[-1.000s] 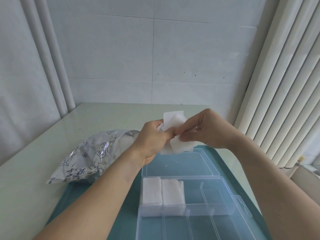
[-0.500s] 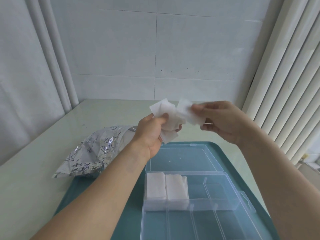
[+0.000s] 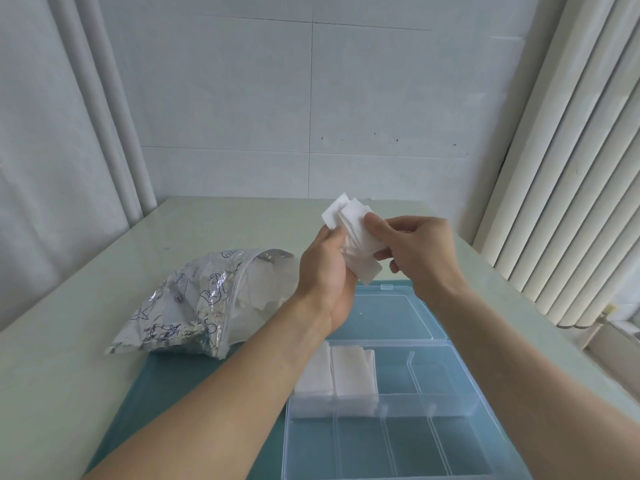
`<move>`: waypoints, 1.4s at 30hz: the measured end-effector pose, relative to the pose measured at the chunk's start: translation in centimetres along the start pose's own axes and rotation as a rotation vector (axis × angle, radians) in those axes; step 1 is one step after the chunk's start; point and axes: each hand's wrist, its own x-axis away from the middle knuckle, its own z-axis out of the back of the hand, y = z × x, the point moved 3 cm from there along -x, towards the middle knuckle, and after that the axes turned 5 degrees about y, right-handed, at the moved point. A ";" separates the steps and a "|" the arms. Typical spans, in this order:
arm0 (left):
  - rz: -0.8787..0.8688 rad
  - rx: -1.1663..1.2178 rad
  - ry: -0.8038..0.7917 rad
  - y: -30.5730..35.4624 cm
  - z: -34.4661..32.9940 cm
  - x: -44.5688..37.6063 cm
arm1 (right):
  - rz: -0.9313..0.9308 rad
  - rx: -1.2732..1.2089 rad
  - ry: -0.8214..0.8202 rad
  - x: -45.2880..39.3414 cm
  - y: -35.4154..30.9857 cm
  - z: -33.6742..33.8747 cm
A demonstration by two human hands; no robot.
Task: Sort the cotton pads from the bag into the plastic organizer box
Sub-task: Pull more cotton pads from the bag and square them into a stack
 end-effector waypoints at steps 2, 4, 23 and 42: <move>-0.014 0.011 -0.012 -0.2 -0.1 -0.1 | 0.022 0.010 0.024 0.2 0.0 -0.2; -0.033 0.006 -0.004 -0.4 -0.1 -0.1 | 0.030 0.054 0.016 0.3 0.0 -0.5; 0.072 -0.005 0.025 0.3 0.2 0.1 | -0.226 -0.121 -0.197 0.2 0.3 -0.9; 0.112 0.037 0.078 0.4 1.1 -0.5 | -0.269 -0.333 -0.320 -1.0 -0.5 0.6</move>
